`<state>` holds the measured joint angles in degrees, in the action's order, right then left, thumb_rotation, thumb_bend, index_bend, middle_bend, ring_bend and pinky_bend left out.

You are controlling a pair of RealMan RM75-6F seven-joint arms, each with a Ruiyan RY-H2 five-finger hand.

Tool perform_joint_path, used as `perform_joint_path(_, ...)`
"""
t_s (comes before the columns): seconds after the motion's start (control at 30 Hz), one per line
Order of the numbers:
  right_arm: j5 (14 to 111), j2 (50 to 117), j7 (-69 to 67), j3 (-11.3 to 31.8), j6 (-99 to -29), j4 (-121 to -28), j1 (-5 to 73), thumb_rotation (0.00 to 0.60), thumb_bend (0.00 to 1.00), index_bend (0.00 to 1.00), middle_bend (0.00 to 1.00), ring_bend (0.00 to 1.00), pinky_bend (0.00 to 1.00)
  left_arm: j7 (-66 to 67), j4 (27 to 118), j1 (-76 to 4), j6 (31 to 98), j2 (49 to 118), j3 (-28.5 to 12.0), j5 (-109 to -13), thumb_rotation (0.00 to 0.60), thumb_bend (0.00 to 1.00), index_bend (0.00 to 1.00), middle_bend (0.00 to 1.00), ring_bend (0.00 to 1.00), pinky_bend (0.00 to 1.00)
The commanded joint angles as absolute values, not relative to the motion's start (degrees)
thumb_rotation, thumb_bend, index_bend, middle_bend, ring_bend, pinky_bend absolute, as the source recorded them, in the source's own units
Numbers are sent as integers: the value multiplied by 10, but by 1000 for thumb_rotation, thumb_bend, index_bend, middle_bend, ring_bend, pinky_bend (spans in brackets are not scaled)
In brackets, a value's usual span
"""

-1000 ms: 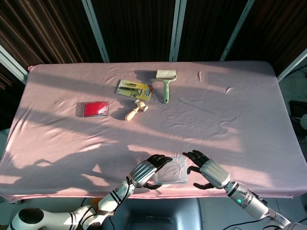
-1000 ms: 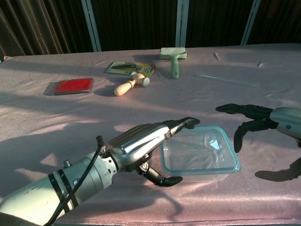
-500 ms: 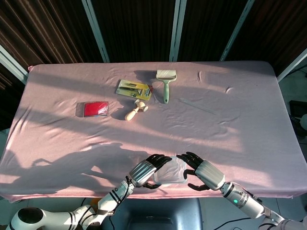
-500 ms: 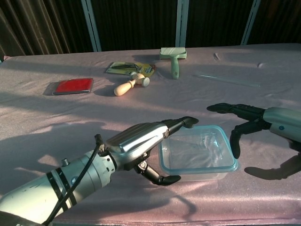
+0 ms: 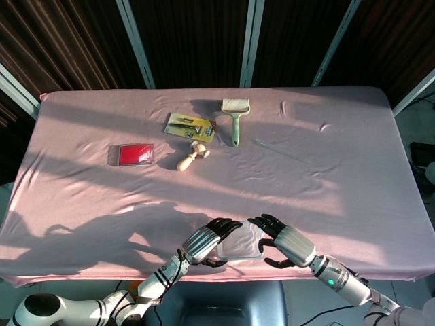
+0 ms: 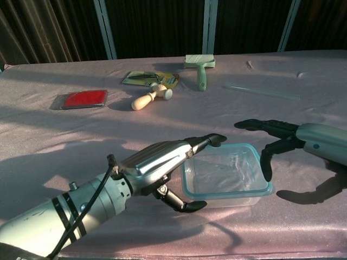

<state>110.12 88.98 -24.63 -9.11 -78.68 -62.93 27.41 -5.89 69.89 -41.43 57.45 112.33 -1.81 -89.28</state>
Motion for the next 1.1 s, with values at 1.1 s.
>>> perform_joint_path(1.1,1089,910,-259,-104,-790,-619,292,600,462,657,80,0,0,-53,712,-417,572,1113,-18,-886,600,283,0,527,438,324)
